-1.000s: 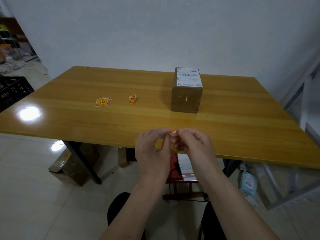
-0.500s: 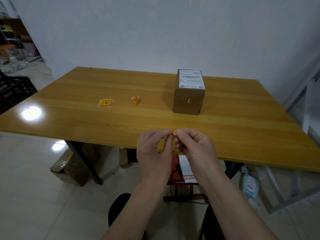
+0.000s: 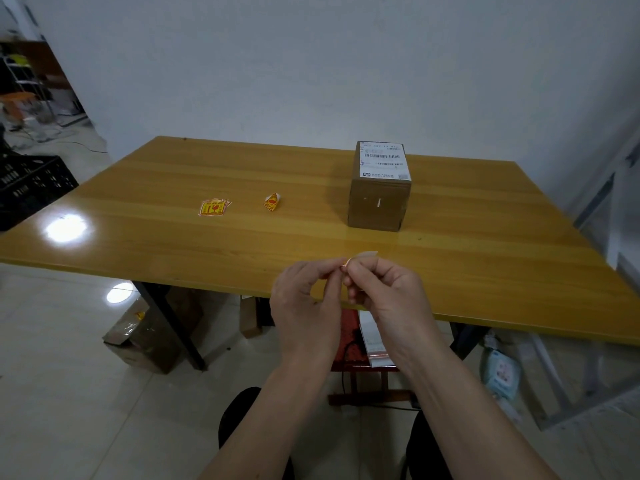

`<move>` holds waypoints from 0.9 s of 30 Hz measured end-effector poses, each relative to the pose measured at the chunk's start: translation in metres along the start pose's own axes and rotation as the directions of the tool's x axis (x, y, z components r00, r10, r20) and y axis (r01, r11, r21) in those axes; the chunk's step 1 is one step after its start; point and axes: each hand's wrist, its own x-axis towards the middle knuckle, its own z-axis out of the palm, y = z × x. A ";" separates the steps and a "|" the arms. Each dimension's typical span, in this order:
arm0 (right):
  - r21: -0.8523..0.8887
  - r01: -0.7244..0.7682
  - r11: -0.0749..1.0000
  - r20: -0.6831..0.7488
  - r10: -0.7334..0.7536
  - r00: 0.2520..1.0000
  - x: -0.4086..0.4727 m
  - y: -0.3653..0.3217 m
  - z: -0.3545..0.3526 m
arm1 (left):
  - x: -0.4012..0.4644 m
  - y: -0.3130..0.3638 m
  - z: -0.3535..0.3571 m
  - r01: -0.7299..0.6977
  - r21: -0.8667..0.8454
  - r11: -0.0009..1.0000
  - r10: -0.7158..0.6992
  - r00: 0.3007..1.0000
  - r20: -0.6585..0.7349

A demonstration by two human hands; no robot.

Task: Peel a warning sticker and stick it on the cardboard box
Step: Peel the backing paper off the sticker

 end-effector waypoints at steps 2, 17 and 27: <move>-0.003 -0.008 1.000 0.006 0.008 1.000 -0.001 -0.001 0.001 | 0.000 0.000 0.000 0.000 -0.002 1.000 0.001 1.000 0.001; 0.049 0.009 0.999 -0.004 -0.008 1.000 -0.002 -0.001 0.008 | 0.000 0.001 -0.005 -0.042 -0.020 0.999 0.041 0.999 -0.030; 0.020 0.014 1.000 -0.027 -0.013 1.000 -0.004 -0.001 0.011 | -0.001 0.002 -0.006 -0.012 -0.021 1.000 0.011 0.999 -0.046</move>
